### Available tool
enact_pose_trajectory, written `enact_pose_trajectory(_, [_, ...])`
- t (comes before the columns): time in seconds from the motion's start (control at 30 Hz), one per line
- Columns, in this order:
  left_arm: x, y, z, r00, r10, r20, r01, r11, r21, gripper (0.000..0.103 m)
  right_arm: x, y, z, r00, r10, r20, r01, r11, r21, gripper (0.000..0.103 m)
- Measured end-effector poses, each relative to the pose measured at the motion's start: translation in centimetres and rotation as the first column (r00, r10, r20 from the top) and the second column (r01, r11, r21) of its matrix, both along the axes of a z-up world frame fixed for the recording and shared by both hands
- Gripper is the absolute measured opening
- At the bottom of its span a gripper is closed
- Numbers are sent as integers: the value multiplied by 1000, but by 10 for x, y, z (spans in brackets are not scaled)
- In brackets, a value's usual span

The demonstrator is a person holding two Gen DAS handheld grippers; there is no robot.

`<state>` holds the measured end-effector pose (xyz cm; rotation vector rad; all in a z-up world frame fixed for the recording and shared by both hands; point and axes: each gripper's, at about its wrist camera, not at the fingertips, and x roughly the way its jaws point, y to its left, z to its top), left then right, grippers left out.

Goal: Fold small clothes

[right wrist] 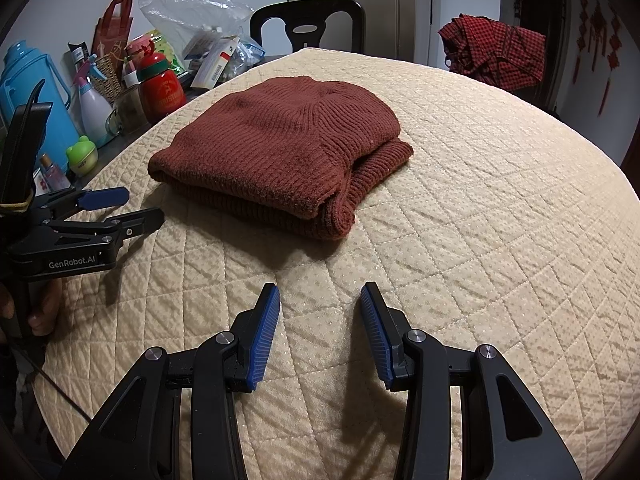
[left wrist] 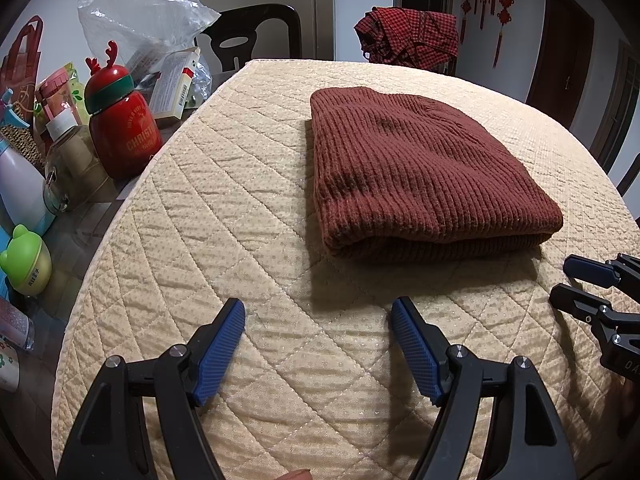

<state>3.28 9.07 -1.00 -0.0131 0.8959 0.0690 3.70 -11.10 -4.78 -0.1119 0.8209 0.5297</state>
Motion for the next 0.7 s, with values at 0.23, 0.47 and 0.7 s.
enact_pose_trajectory(0.23, [0, 0, 0, 1000, -1, 0, 1, 1000, -1, 79, 0, 0, 0, 1000, 0, 0, 0, 1000, 1, 43])
enact_pose_trajectory(0.47, [0, 0, 0, 1000, -1, 0, 1, 1000, 0, 79, 0, 0, 0, 1000, 0, -1, 0, 1000, 1, 43])
enact_pose_trajectory(0.7, [0, 0, 0, 1000, -1, 0, 1, 1000, 0, 79, 0, 0, 0, 1000, 0, -1, 0, 1000, 2, 43])
